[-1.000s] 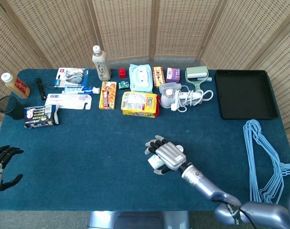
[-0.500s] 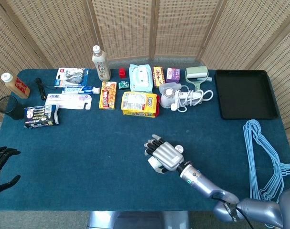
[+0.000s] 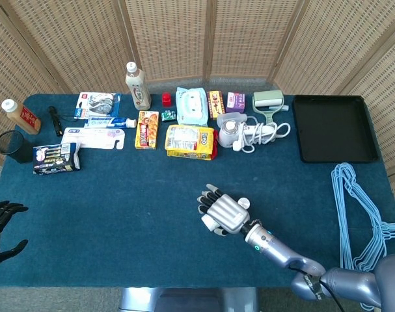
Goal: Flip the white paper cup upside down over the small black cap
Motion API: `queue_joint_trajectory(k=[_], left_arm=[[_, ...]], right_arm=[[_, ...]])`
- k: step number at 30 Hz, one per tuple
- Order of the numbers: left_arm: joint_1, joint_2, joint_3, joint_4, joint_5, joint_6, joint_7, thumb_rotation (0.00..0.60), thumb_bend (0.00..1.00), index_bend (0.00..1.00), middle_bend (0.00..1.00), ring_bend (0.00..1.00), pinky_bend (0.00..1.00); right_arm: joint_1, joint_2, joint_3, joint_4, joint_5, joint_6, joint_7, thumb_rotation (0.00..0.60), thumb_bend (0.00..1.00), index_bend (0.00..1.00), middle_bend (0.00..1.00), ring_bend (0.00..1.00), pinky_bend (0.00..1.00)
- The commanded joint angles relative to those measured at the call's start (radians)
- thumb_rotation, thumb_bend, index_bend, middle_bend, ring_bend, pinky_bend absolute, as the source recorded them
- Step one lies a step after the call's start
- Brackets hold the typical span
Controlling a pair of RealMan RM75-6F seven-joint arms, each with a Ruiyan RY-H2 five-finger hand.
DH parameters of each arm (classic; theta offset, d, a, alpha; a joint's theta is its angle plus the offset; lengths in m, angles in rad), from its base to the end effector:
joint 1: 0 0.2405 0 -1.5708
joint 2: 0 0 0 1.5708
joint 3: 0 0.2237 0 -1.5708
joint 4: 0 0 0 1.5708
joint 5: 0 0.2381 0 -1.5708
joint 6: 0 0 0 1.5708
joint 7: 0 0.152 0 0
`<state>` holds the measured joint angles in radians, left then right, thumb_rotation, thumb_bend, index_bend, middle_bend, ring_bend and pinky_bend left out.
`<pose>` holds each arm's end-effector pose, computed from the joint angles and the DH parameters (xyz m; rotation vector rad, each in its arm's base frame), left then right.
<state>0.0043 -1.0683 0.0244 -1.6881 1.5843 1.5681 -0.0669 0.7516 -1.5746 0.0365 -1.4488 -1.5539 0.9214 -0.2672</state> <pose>-0.2861 0.1449 0.1232 -1.3644 -0.9919 -0.9575 -0.1026 -0.2778 -0.0832 2.2898 -0.5996 0.9746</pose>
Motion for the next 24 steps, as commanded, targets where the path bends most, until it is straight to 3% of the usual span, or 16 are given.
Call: queue_joint_trajectory(k=[1,11,18,24], left_arm=[[0.000,0.000,0.001,0.000,-0.001,-0.003,-0.002,0.600,0.18,0.28,0.28,0.17,0.18],[0.001,-0.002,0.002,0.006,-0.002,-0.006,-0.006,0.600,0.18,0.28,0.28,0.17,0.18],[0.003,-0.004,0.003,0.014,-0.004,-0.007,-0.015,0.600,0.18,0.28,0.28,0.17,0.18],[0.004,-0.004,0.002,0.018,-0.004,-0.006,-0.019,0.600,0.18,0.28,0.28,0.17,0.18]], right_arm=[[0.003,-0.003,-0.003,0.006,-0.005,0.001,-0.009,0.538,0.23,0.35,0.22,0.17,0.03],[0.003,-0.020,-0.008,0.018,-0.003,0.006,-0.073,0.537,0.23,0.36,0.23,0.18,0.03],[-0.013,-0.042,-0.006,0.025,0.006,0.036,-0.127,0.564,0.24,0.47,0.25,0.20,0.04],[-0.026,-0.035,0.006,-0.002,0.034,0.047,-0.134,0.564,0.24,0.48,0.26,0.21,0.04]])
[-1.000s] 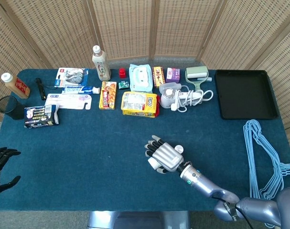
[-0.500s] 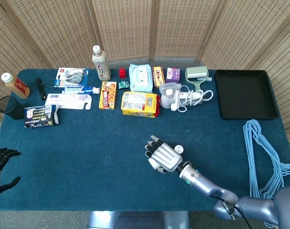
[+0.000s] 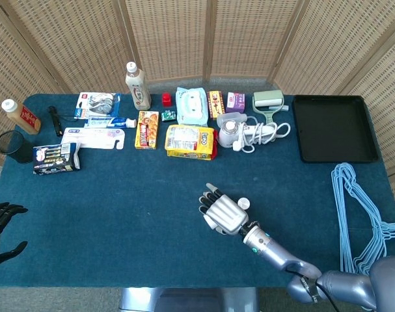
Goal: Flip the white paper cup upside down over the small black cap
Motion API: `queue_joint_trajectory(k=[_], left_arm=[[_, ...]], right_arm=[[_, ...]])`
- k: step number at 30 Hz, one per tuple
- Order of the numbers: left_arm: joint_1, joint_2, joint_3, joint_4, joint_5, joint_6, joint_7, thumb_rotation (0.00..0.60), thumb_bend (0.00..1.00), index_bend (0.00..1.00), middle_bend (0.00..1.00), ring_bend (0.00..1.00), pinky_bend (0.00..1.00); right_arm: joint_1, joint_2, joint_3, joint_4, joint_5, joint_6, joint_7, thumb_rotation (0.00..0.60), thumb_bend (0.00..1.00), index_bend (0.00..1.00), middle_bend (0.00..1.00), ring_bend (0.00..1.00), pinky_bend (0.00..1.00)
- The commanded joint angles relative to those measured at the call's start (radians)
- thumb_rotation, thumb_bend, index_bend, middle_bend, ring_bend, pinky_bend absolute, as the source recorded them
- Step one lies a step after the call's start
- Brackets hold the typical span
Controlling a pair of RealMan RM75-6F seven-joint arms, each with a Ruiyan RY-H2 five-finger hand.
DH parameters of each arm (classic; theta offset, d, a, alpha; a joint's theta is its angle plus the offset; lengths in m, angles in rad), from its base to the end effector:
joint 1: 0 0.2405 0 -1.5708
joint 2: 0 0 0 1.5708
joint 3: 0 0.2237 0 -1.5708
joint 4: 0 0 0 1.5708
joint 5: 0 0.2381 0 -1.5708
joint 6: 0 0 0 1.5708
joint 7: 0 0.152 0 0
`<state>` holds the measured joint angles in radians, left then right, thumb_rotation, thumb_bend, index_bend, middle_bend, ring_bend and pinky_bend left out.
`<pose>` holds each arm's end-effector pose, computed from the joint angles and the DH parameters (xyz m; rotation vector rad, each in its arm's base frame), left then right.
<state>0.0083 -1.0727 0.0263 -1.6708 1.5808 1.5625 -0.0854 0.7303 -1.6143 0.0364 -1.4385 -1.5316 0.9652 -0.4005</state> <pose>-0.2910 0.1433 0.1227 -1.3606 -1.0056 -0.9517 -0.1007 -0.2734 -0.0874 2.2484 -0.4983 0.9529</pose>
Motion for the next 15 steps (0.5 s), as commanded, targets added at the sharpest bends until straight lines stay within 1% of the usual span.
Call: queue_joint_trajectory(k=[1,5,9,10,12,15], left_arm=[[0.000,0.000,0.000,0.000,0.001,0.001,-0.001,0.600,0.18,0.28,0.28,0.17,0.18],[0.001,0.001,0.000,0.000,0.004,0.004,-0.001,0.600,0.18,0.28,0.28,0.17,0.18],[0.002,0.002,0.000,-0.001,0.007,0.006,-0.002,0.600,0.18,0.28,0.28,0.17,0.18],[0.002,0.002,0.000,-0.001,0.008,0.007,-0.001,0.600,0.18,0.28,0.28,0.17,0.18],[0.003,0.004,-0.001,-0.003,0.009,0.010,0.000,0.600,0.18,0.28,0.28,0.17,0.18],[0.004,0.007,-0.002,-0.005,0.010,0.013,0.002,0.600,0.18,0.28,0.28,0.17,0.18]], right_arm=[[-0.007,0.009,0.009,-0.023,0.018,0.004,0.001,0.562,0.24,0.48,0.26,0.20,0.04],[-0.016,0.034,0.030,-0.086,0.066,-0.001,0.039,0.564,0.24,0.48,0.26,0.20,0.04],[-0.027,0.070,0.062,-0.169,0.144,-0.024,0.141,0.562,0.24,0.48,0.26,0.20,0.04],[-0.033,0.083,0.083,-0.201,0.180,-0.031,0.202,0.562,0.24,0.48,0.26,0.20,0.04],[-0.037,0.105,0.107,-0.237,0.221,-0.047,0.280,0.561,0.24,0.48,0.26,0.20,0.04],[-0.042,0.128,0.139,-0.263,0.268,-0.065,0.381,0.563,0.24,0.48,0.26,0.20,0.04]])
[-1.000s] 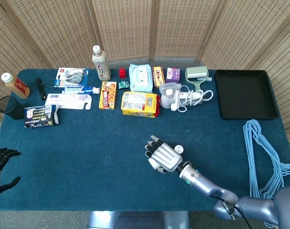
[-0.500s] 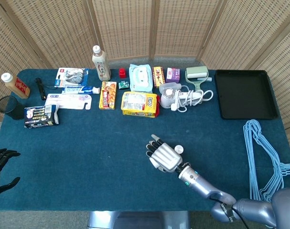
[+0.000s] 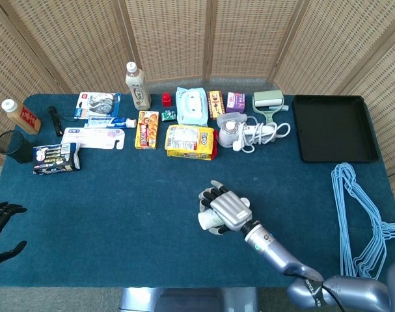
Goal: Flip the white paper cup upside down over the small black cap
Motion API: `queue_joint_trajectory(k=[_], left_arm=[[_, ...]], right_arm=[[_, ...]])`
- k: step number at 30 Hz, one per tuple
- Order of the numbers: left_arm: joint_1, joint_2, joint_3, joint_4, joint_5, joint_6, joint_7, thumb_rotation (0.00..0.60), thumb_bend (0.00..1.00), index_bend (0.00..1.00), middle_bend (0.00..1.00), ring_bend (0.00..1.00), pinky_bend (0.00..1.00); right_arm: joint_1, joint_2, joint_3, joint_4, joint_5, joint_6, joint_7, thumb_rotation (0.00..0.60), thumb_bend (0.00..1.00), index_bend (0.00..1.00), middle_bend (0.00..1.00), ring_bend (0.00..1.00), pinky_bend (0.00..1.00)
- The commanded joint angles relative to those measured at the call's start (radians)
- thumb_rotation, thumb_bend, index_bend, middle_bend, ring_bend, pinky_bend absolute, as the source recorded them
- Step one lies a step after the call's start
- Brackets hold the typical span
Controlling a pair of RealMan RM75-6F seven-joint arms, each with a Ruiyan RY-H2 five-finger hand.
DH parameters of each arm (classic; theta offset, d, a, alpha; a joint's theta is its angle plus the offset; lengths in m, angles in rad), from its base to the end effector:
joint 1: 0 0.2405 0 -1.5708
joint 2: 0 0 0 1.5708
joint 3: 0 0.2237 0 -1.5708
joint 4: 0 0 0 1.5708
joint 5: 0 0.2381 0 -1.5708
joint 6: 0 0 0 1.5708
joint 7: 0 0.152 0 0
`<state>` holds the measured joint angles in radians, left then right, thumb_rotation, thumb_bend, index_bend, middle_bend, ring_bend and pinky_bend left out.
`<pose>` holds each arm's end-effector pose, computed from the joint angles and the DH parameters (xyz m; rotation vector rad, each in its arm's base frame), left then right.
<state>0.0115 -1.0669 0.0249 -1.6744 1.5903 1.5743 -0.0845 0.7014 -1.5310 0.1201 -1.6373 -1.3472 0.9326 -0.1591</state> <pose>-0.2892 0.1427 0.1253 -1.3612 -0.9921 -0.9608 -0.0825 -0.2761 -0.0632 2.0726 -1.0719 1.1265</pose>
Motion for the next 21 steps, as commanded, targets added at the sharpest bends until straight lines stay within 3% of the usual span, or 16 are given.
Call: queue_joint_trajectory(k=[1,9,21], left_arm=[[0.001,0.002,0.000,-0.002,0.001,0.002,0.002,0.600,0.18,0.28,0.28,0.17,0.18],[0.004,0.010,0.001,-0.013,0.005,0.008,0.011,0.600,0.18,0.28,0.28,0.17,0.18],[0.010,0.027,0.000,-0.042,0.006,0.016,0.039,0.600,0.18,0.28,0.28,0.17,0.18]], right_arm=[[-0.015,0.049,0.063,-0.067,0.095,-0.037,0.167,0.562,0.24,0.48,0.26,0.20,0.04],[-0.030,0.058,0.109,-0.052,0.168,-0.088,0.392,0.561,0.23,0.48,0.26,0.20,0.04],[-0.038,0.037,0.124,0.086,0.161,-0.128,0.562,0.561,0.23,0.48,0.26,0.20,0.04]])
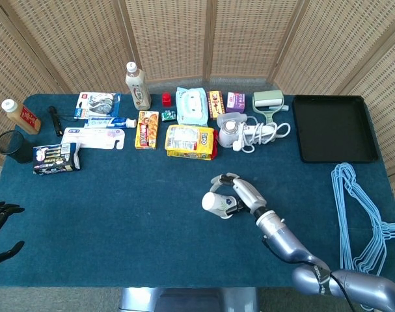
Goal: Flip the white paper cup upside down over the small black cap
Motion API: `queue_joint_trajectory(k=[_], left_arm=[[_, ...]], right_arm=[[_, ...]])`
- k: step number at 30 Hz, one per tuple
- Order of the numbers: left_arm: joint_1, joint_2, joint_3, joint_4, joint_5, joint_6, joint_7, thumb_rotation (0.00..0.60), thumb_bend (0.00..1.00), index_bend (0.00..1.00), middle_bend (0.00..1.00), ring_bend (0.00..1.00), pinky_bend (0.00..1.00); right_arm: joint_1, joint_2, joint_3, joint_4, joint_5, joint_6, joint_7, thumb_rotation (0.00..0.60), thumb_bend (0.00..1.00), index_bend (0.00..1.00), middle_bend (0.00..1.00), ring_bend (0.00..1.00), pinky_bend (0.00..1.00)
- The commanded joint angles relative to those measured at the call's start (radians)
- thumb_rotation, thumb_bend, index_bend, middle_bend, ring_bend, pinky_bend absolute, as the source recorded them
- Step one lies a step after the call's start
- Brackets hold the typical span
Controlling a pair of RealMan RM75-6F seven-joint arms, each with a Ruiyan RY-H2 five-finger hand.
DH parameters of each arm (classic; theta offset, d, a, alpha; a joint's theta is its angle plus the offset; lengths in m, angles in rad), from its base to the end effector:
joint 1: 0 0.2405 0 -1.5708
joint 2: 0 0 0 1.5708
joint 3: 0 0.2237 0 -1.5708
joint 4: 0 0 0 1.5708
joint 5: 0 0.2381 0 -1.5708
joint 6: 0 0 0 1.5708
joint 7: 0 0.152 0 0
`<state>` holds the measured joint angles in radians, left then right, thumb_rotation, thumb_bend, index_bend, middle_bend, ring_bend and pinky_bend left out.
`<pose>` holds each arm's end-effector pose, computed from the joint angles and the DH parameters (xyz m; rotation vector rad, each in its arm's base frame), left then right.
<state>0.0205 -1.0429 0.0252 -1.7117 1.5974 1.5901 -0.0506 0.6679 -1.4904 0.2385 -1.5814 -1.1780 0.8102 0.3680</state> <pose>-0.2831 0.1402 0.1306 -1.3604 -0.9675 -0.9524 -0.1133 -0.3186 -0.0470 1.6141 -1.7729 1.2700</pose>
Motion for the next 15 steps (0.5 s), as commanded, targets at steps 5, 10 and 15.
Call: queue_joint_trajectory(k=[5,10,15], left_arm=[[-0.002,0.005,-0.002,-0.018,0.000,-0.003,0.019,0.600,0.18,0.28,0.28,0.17,0.18],[-0.005,0.007,-0.004,-0.033,0.006,-0.004,0.033,0.600,0.18,0.28,0.28,0.17,0.18],[-0.006,0.011,-0.003,-0.045,0.012,-0.003,0.046,0.600,0.18,0.28,0.28,0.17,0.18]], right_arm=[[-0.011,0.006,0.006,0.055,-0.030,-0.008,0.081,0.560,0.23,0.48,0.26,0.20,0.04],[-0.027,0.011,-0.004,0.073,-0.053,0.004,0.116,0.556,0.23,0.48,0.26,0.20,0.04],[-0.036,0.012,-0.016,0.101,-0.064,0.001,0.142,0.557,0.23,0.48,0.26,0.20,0.04]])
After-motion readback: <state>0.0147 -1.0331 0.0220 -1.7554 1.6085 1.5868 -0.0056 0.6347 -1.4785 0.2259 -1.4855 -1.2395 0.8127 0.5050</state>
